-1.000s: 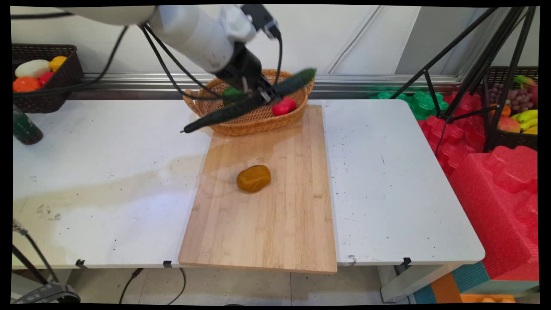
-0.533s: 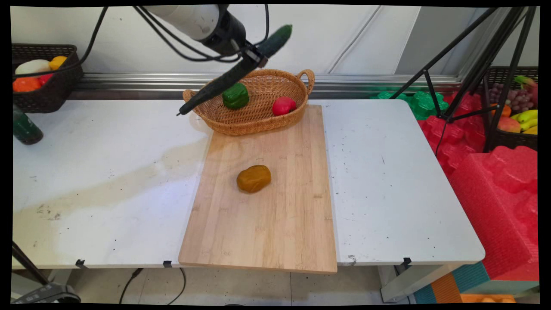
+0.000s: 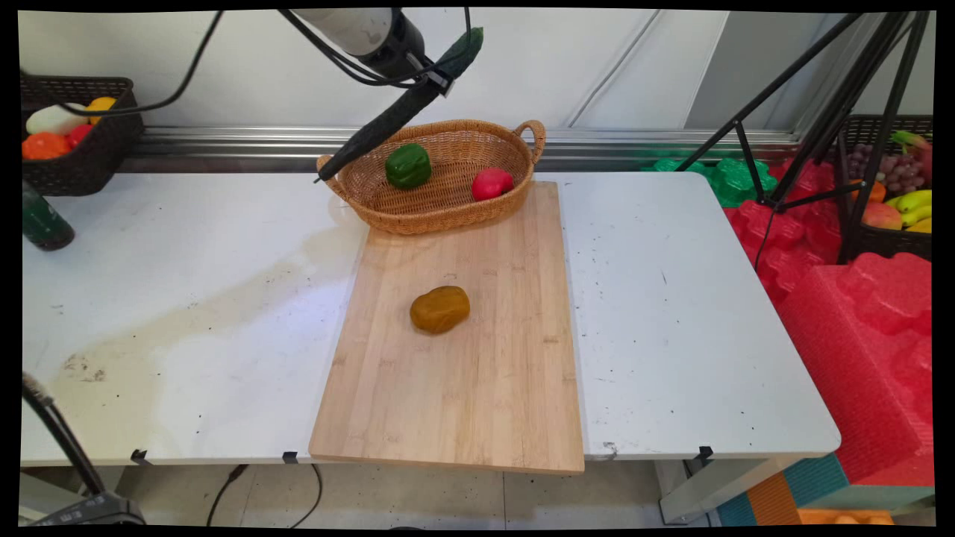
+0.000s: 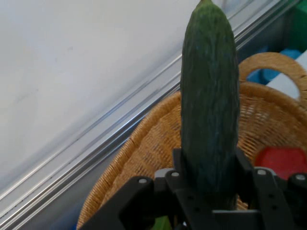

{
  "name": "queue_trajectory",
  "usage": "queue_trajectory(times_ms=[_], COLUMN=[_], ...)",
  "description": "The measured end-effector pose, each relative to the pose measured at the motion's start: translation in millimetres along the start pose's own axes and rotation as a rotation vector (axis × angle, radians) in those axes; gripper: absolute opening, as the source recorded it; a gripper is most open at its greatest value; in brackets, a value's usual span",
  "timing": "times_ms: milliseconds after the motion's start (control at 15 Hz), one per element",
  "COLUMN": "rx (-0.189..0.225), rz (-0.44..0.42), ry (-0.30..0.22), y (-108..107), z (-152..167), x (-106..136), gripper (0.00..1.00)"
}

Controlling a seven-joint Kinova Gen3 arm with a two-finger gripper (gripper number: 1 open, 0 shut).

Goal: Place the picked object in the vegetable basket

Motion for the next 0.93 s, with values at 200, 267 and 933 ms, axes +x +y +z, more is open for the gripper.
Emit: queue_trajectory(times_ms=[200,267,933], rx=[0.023,0.027,-0.007], rz=[-0.010,-0.009,0.053], ry=[-0.029,-0.040,-0.140], y=[-3,-4,6], z=[31,41,100], x=[5,6,-3], gripper=[0.00,0.00,0.00])
